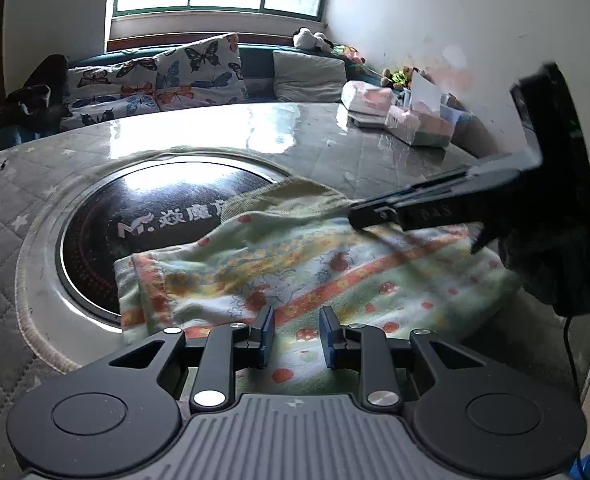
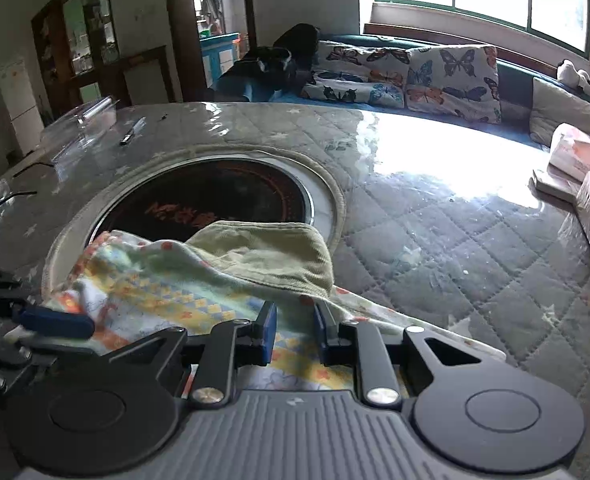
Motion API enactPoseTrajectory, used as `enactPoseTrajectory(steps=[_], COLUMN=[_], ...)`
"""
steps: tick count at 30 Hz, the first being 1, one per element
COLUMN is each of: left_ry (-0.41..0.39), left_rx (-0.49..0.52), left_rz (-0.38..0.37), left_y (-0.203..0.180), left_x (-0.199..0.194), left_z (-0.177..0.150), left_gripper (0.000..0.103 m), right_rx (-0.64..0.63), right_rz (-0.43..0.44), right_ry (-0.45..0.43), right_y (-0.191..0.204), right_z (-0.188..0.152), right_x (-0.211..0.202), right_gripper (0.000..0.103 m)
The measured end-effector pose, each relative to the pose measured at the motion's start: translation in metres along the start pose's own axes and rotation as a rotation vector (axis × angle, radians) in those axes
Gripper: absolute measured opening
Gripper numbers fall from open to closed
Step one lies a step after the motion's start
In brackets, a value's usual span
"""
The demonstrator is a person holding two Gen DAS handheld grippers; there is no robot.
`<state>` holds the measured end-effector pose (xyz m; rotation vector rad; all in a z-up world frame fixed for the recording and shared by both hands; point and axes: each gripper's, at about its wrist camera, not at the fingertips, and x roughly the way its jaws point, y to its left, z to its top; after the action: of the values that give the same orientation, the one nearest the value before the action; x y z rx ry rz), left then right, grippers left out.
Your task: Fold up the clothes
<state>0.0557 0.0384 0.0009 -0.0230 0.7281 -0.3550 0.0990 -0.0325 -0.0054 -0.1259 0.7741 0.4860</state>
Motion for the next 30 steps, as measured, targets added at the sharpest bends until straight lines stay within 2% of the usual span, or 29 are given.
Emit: enactPoseTrajectory(steps=[7, 11, 20, 30], left_ry=[-0.012, -0.014, -0.029, -0.053], left_rx=[0.005, 0.009, 0.000, -0.063], left_rz=[-0.003, 0.004, 0.034, 0.059], left_y=[-0.004, -0.005, 0.000, 0.013], left_x=[-0.006, -0.011, -0.018, -0.031], left_z=[-0.004, -0.010, -0.024, -0.036], left_gripper=[0.027, 0.027, 0.028, 0.029], right_rx=[-0.158, -0.238, -0.258, -0.097], right_rz=[0.119, 0.141, 0.111, 0.035], right_ry=[0.022, 0.042, 0.065, 0.011], right_y=[0.036, 0.056, 0.062, 0.027], right_z=[-0.009, -0.019, -0.044, -0.075], right_x=[-0.026, -0.037, -0.052, -0.073], right_gripper=[0.027, 0.027, 0.027, 0.028])
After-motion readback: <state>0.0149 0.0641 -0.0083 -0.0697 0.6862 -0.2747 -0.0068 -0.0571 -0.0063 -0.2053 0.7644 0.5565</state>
